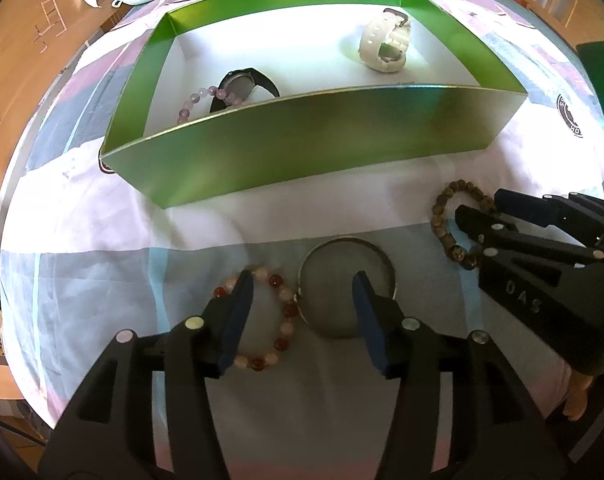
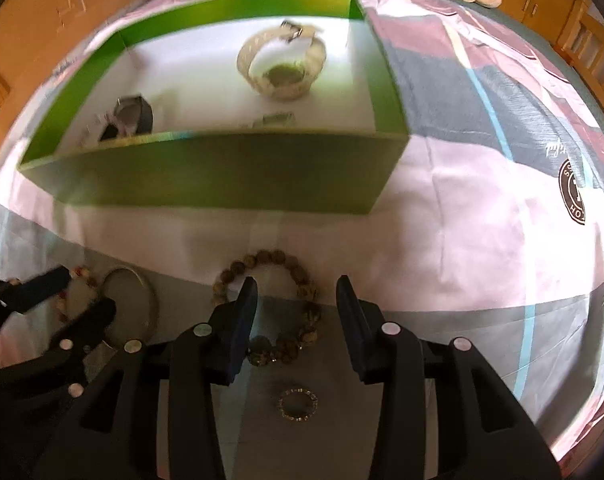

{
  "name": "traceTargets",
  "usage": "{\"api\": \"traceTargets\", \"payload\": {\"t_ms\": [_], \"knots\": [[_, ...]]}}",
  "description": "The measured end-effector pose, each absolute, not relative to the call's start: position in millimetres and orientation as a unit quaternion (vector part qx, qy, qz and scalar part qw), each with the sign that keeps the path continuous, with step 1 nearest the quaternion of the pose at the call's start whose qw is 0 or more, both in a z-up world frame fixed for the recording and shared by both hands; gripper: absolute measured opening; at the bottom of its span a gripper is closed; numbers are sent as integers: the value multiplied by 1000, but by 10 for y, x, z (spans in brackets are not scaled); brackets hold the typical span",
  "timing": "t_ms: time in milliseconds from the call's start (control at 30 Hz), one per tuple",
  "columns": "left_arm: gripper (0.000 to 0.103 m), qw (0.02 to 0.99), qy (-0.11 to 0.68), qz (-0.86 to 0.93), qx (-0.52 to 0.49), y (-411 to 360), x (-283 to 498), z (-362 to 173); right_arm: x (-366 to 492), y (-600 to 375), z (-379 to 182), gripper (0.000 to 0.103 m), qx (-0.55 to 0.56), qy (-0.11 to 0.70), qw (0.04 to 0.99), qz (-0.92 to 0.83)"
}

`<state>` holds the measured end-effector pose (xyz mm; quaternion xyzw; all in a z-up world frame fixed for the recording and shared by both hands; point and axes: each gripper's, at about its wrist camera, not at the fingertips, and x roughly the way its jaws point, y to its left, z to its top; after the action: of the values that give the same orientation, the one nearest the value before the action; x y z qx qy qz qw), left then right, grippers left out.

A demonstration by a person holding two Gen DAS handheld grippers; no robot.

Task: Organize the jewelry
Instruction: 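Grasp the brown wooden bead bracelet with the right tool while the left tool approaches the red-white bracelet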

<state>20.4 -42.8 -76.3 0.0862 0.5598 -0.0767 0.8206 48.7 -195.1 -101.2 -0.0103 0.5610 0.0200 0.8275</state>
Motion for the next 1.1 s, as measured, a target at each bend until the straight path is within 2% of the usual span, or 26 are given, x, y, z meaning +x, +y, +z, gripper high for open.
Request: {"api": "traceTargets", "payload": {"t_ms": [133, 200, 267, 500, 633, 1000, 1100], "knots": [[54, 820, 561, -74, 85, -408, 218, -773, 476, -1929, -1050, 38, -26, 561, 827, 21], [54, 820, 562, -73, 84, -406, 219, -776, 460, -1905, -1045, 21, -24, 562, 826, 27], [54, 820, 562, -72, 85, -403, 216, -780, 416, -1864, -1028, 13, -26, 563, 825, 29], [54, 821, 561, -70, 79, -360, 235, -774, 377, -1879, -957, 11, -10, 556, 831, 34], [60, 822, 561, -68, 73, -313, 272, -759, 339, -1910, -850, 11, 4, 542, 839, 34], [61, 816, 571, -77, 50, -152, 402, -738, 316, -1969, -732, 11, 26, 535, 843, 43], [65, 812, 576, -91, 21, -36, 448, -685, 303, -1975, -677, 11, 29, 530, 846, 48]]}}
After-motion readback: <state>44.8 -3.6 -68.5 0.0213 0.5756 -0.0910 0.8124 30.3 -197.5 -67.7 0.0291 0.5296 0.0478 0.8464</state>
